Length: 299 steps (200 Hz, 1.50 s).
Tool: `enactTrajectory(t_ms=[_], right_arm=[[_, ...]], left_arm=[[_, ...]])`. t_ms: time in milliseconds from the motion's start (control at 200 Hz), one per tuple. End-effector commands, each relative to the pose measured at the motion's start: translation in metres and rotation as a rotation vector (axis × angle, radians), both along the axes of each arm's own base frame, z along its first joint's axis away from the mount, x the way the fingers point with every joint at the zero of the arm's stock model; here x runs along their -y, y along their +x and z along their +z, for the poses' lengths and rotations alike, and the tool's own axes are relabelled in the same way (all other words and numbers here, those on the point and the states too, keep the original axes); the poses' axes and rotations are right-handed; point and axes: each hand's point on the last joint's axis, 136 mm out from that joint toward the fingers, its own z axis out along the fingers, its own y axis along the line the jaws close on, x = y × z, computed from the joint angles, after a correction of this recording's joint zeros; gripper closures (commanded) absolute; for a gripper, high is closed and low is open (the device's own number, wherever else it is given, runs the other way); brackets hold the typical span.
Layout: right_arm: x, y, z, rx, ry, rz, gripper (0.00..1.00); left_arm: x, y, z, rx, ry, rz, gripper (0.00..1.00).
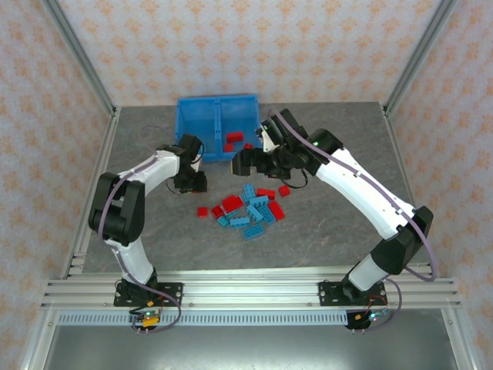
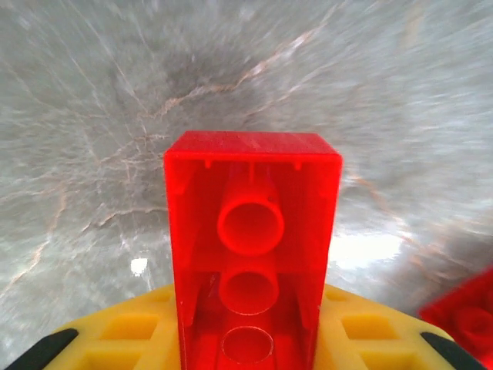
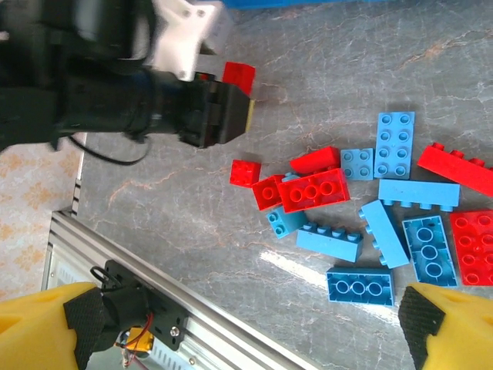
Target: Sort the legos into containers by color
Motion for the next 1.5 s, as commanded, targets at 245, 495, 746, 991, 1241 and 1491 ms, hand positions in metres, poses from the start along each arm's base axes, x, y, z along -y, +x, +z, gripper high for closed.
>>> enactTrajectory(t_ms=[245, 495, 746, 991, 1241, 1491], right_arm=[[0.018, 0.038, 0.042, 0.227, -0.002, -0.193, 0.01], [0.024, 0.037, 0.052, 0.238, -0.024, -0.176, 0.01], [0.044, 0.022, 0.054, 0.230, 0.012, -0.254, 0.01], [0.064, 0.013, 0.058, 0.252, 0.035, -0.325, 0.00], [0.067, 0.012, 0.060, 0.256, 0.033, -0.335, 0.01], [0.096, 0.017, 0.033, 0.255, -0.095, -0.465, 0.01]], left_arm=[[0.058, 0.055, 0.175, 0.414, -0.234, -0.001, 0.63], [0.097, 0.132, 0.173, 0.458, -0.200, 0.050, 0.63], [0.114, 0.193, 0.129, 0.437, -0.171, 0.090, 0.61], [0.144, 0.206, 0.103, 0.397, -0.224, 0.074, 0.52], [0.142, 0.200, 0.121, 0.403, -0.219, 0.064, 0.44], [0.118, 0.141, 0.228, 0.555, -0.237, -0.010, 0.44]])
